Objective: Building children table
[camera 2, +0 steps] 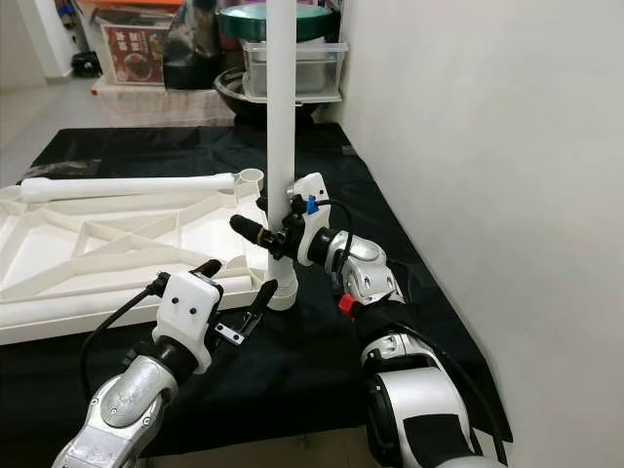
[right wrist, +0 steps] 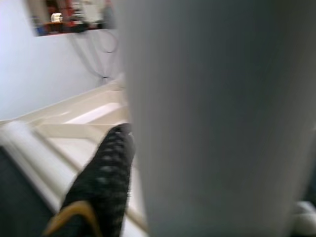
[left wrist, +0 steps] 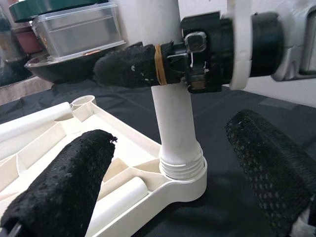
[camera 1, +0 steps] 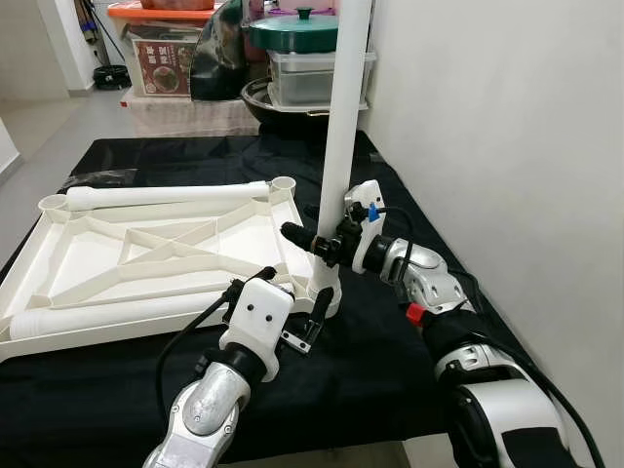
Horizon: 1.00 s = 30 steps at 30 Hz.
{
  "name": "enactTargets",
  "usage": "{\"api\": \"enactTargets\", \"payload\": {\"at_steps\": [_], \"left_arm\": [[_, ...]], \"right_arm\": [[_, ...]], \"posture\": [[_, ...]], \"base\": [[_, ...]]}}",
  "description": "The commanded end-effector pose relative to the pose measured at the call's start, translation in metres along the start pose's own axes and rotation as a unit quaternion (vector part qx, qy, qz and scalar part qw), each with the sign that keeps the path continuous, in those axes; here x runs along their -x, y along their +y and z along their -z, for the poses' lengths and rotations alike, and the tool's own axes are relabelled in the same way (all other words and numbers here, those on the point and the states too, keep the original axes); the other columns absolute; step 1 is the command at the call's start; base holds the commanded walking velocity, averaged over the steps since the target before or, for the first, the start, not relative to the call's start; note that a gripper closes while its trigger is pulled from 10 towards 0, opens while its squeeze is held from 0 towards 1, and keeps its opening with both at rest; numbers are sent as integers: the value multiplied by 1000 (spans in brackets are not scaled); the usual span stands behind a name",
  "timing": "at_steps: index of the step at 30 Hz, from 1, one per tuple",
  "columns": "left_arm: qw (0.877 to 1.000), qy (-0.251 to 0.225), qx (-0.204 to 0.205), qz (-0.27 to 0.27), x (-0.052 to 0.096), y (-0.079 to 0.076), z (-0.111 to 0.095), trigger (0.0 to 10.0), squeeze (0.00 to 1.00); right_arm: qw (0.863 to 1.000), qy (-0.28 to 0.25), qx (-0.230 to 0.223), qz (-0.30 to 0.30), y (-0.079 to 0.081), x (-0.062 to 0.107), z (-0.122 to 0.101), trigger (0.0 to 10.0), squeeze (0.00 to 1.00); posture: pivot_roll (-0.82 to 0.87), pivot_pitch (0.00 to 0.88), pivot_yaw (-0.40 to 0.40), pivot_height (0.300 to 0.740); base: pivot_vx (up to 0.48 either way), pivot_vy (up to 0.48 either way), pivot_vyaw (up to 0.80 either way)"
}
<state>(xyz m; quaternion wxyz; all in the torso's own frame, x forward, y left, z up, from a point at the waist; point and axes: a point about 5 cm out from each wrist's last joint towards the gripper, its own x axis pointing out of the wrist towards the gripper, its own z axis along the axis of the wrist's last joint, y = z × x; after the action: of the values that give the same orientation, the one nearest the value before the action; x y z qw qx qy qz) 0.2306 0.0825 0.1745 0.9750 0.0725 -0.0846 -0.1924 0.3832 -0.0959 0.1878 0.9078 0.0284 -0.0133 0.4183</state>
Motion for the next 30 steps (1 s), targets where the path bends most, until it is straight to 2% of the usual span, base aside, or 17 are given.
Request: {"api": "enactTargets", "payload": {"at_steps": [1,4,5,9,11,12,14,15,17,18,19,20,23,26,28,29,30], "left_arm": [[1000,4,-4,4,1,0,2,10000,0],[1000,4,-3,4,1,0,2,10000,0],[1000,5,-1,6,0,-1,3,10000,0],[1000,4,-1,9,0,-3,3,10000,0],[1000,3,-1,11,-1,-3,3,10000,0],[1000,3,-1,11,-1,-3,3,10000,0],[1000,2,-1,11,-2,-3,2,10000,0],[1000,1,-1,11,-2,-3,2,10000,0],[1000,2,-2,11,-2,-3,2,10000,0],[1000,2,-1,10,-2,-2,2,10000,0],[1000,2,-1,10,-2,-2,2,10000,0],[1000,2,0,10,-2,-3,2,10000,0],[1000,1,1,11,-2,-3,2,10000,0],[1000,1,1,11,-2,-4,2,10000,0],[1000,2,1,10,-2,-3,2,10000,0],[1000,2,0,9,-2,-3,2,10000,0],[1000,2,1,8,-2,-3,2,10000,0]], "right_arm": [[999,-5,9,32,0,-5,-1,0,0],[996,-4,8,89,-4,-4,1,0,0],[971,-5,-20,238,-17,4,9,0,0],[943,-2,-25,332,-25,13,16,0,0],[882,5,-36,469,-29,34,27,0,0],[882,5,-36,469,-29,34,27,0,0],[843,16,-37,537,-27,46,32,0,0],[839,21,-37,543,-25,46,33,0,0],[839,23,-30,543,-20,43,31,0,0],[843,13,-29,537,-15,38,28,10000,0],[843,13,-29,537,-15,38,28,10000,0],[861,-18,-34,508,-9,28,19,10000,1000],[877,-44,-21,478,-7,20,11,10000,1000],[879,-49,-12,474,-7,19,9,10000,1000],[889,-56,-21,453,-12,19,7,10000,1000],[904,-65,-29,422,-15,19,4,10000,1000],[917,-70,-40,390,-16,18,2,10000,855]], "posture": [[134,0,-56,740],[126,0,-54,740],[124,0,-52,740],[117,0,-47,740],[117,0,-45,740],[117,0,-45,740],[118,0,-45,740],[118,0,-45,740],[115,0,-47,740],[111,0,-47,740],[111,0,-47,740],[111,0,-49,740],[110,0,-49,740],[110,0,-49,740],[113,0,-53,740],[112,0,-53,740],[112,0,-52,740]], "base": [[0,0,0],[0,0,0],[0,0,0],[0,0,0],[0,0,0],[0,0,0],[0,0,0],[0,0,0],[0,0,0],[0,0,0],[0,0,0],[0,0,0],[0,0,0],[0,0,0],[0,0,0],[0,0,0],[0,0,0]]}}
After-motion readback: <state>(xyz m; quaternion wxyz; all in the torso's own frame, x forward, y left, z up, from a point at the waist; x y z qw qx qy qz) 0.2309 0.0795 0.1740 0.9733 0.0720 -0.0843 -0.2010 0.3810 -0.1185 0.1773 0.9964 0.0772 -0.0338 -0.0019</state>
